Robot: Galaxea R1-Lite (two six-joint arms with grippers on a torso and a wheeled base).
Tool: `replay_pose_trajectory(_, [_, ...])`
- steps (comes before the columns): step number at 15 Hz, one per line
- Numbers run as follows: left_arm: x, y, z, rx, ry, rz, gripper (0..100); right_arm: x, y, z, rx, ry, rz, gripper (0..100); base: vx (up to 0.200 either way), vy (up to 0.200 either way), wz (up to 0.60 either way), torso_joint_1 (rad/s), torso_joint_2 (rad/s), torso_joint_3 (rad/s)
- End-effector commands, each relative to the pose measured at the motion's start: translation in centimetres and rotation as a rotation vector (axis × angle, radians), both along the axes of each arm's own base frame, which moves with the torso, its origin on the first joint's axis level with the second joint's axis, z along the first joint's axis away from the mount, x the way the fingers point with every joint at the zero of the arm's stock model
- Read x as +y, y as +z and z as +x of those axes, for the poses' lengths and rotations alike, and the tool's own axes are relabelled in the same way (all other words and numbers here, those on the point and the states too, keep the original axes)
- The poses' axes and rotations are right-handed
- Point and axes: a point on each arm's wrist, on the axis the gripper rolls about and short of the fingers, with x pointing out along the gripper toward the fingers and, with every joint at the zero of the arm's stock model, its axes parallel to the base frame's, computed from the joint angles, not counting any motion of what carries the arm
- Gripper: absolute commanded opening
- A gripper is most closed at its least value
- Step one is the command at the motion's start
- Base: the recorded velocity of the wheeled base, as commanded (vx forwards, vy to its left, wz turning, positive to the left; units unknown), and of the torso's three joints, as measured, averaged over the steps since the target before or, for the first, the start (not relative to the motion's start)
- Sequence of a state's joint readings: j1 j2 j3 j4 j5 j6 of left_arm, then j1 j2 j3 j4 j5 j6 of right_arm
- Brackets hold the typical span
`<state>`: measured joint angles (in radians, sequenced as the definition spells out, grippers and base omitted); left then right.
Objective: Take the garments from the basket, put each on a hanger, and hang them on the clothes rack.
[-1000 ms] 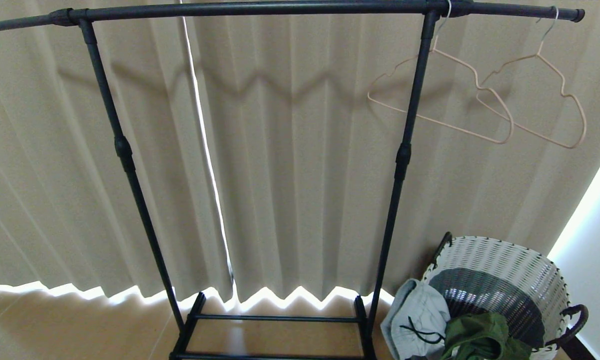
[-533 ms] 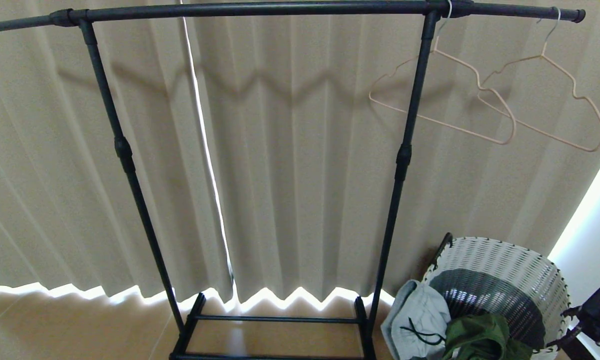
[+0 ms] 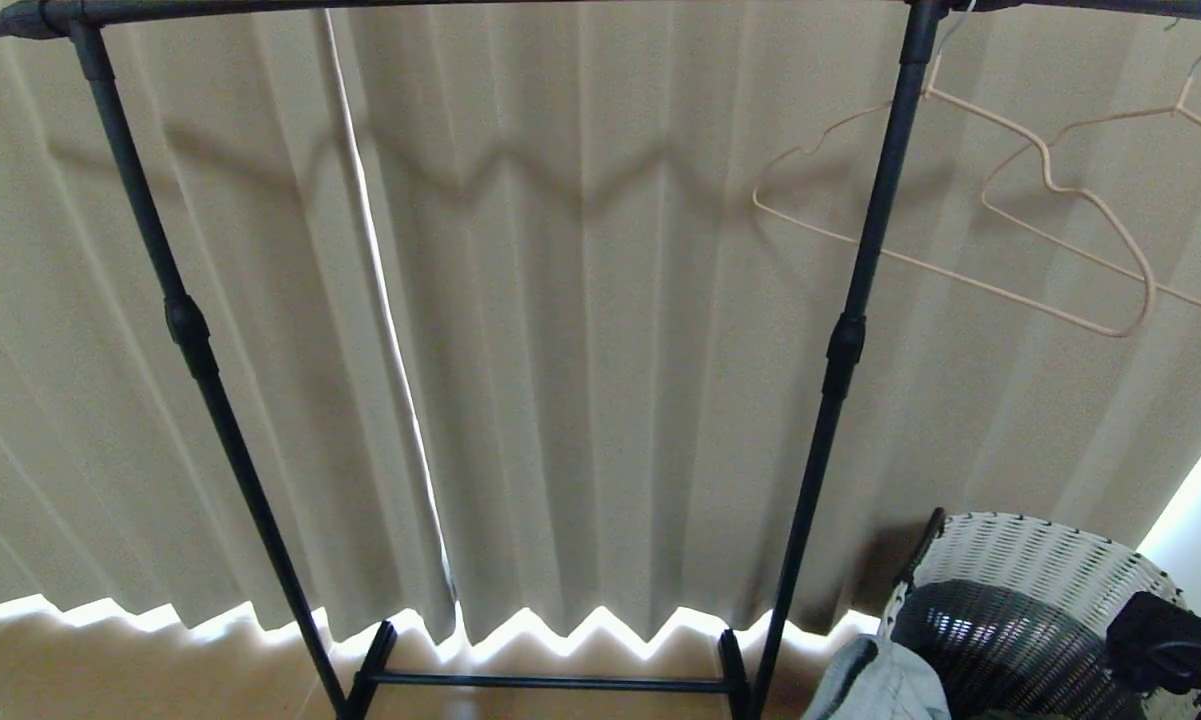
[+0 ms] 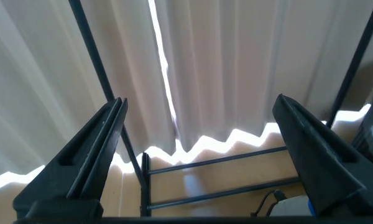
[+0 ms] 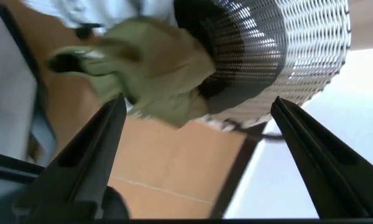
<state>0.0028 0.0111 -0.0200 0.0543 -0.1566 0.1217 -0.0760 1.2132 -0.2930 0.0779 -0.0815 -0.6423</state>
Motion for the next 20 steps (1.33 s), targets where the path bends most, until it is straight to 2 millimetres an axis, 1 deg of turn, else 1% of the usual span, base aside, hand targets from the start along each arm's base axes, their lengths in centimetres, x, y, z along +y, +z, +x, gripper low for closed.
replay_pose_trajectory(1, [0.0, 0.0, 0.0, -0.001, 0.000, -0.001, 100, -0.4, -1.8, 1.3, 0.112, 0.020, -0.011, 100, 0.000, 0.000, 0.00, 0.000, 0.00, 0.000])
replay_pose_trajectory(4, [0.0, 0.0, 0.0, 0.000, 0.002, -0.003, 100, -0.5, -4.0, 2.4, 0.158, 0.067, -0.026, 100, 0.000, 0.000, 0.00, 0.000, 0.00, 0.000])
replay_pose_trajectory(7, [0.0, 0.0, 0.0, 0.001, 0.003, -0.013, 100, -0.5, -5.2, 2.8, 0.189, 0.113, -0.005, 100, 0.000, 0.000, 0.00, 0.000, 0.00, 0.000])
replay_pose_trajectory(10, [0.0, 0.0, 0.0, 0.001, 0.002, -0.011, 100, -0.5, -6.4, 3.9, 0.220, 0.139, 0.011, 100, 0.000, 0.000, 0.00, 0.000, 0.00, 0.000])
replay_pose_trajectory(12, [0.0, 0.0, 0.0, 0.001, 0.002, -0.011, 100, -0.6, -6.7, 4.2, 0.219, 0.136, 0.010, 100, 0.000, 0.000, 0.00, 0.000, 0.00, 0.000])
replay_pose_trajectory(16, [0.0, 0.0, 0.0, 0.001, 0.004, -0.009, 100, -0.7, -7.0, 4.4, 0.231, 0.131, 0.005, 100, 0.000, 0.000, 0.00, 0.000, 0.00, 0.000])
replay_pose_trajectory(20, [0.0, 0.0, 0.0, 0.002, 0.005, -0.009, 100, -1.3, -6.9, 4.4, 0.220, 0.087, -0.016, 100, 0.000, 0.000, 0.00, 0.000, 0.00, 0.000])
